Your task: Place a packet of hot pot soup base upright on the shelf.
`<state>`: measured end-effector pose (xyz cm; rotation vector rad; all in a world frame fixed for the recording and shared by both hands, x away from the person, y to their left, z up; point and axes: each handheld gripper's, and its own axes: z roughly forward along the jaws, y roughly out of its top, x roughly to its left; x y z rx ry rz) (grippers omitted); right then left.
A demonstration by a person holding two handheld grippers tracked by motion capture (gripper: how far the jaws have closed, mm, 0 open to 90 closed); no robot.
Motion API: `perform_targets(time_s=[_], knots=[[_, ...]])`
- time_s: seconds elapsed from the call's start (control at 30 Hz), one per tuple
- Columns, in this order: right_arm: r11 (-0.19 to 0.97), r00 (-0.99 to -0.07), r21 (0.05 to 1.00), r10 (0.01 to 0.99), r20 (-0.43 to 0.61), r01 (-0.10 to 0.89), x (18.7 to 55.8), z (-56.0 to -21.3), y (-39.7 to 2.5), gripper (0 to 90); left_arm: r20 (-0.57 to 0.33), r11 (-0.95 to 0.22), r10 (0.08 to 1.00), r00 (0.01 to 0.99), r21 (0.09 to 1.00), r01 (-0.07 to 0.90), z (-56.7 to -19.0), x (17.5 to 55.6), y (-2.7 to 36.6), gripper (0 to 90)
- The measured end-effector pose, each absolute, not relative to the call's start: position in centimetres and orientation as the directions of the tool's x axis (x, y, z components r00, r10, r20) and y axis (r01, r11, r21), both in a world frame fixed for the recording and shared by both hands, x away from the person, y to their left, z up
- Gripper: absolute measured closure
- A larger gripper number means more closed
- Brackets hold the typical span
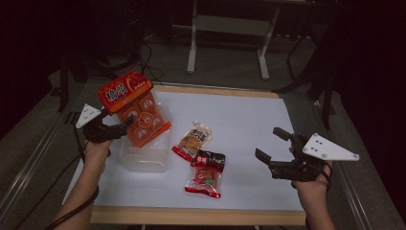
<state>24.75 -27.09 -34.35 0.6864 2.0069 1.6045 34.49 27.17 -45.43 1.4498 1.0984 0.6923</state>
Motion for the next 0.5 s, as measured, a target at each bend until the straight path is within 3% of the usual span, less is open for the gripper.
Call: perform_targets(time_s=[0.5], knots=[[0.243, -0.772, 0.965, 0.630, -0.081, 0.097, 25.2, -35.5, -25.8, 14.1, -0.122, 0.018, 0.896, 0.426, 0.971, 0.239, -44.7, 30.7, 27.8, 1.5]])
